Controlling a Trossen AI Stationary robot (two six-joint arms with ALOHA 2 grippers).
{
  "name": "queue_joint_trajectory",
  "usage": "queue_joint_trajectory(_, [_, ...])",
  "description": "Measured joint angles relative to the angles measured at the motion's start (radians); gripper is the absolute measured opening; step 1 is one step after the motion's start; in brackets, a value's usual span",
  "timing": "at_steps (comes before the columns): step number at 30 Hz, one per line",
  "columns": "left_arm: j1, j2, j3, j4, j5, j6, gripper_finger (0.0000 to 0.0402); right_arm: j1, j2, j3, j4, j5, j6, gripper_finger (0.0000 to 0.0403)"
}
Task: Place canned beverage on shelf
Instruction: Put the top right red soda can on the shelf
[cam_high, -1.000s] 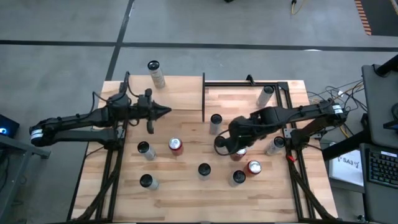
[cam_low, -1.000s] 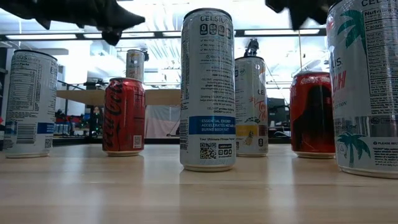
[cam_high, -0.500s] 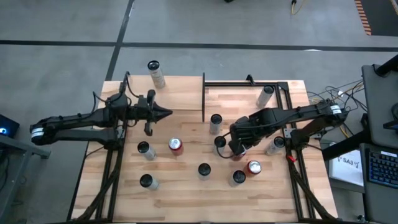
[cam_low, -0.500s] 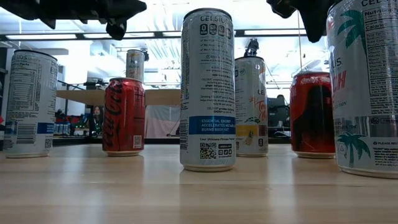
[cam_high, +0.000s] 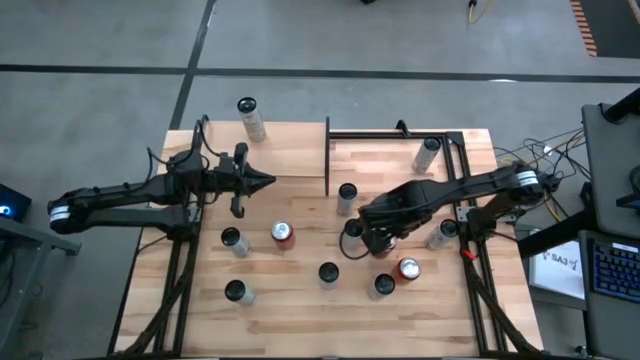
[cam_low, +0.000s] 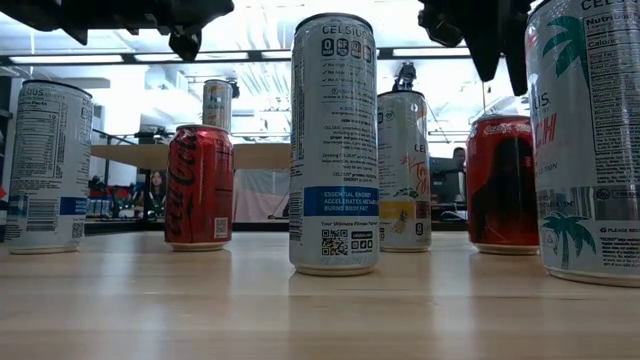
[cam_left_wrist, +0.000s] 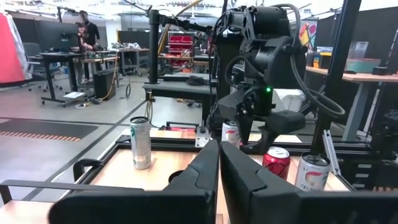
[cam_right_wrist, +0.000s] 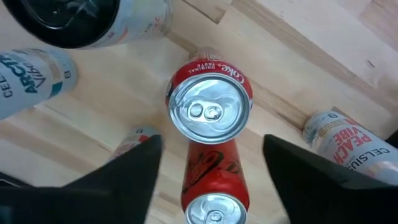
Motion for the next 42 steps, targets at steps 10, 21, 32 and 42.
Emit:
queue_joint_trajectory(10, [0.000, 0.000, 0.000, 0.000, -0.001, 0.018, 0.0000, 0.000, 0.089, -0.001, 0.001, -0.007, -0.069, 0.0366])
queue_joint_trajectory(21, [0.000, 0.000, 0.000, -0.001, -0.003, 0.021, 0.0000, 0.000, 0.183, -0.005, 0.018, -0.007, -0.139, 0.0367])
queue_joint_trajectory(32, [0.000, 0.000, 0.000, -0.001, -0.003, 0.021, 0.0000, 0.000, 0.238, -0.010, 0.021, -0.012, -0.182, 0.0301])
queue_joint_trajectory(42, [0.000, 0.000, 0.000, 0.000, -0.003, 0.008, 0.0000, 0.000, 0.190, 0.014, -0.125, 0.006, -0.187, 0.0301])
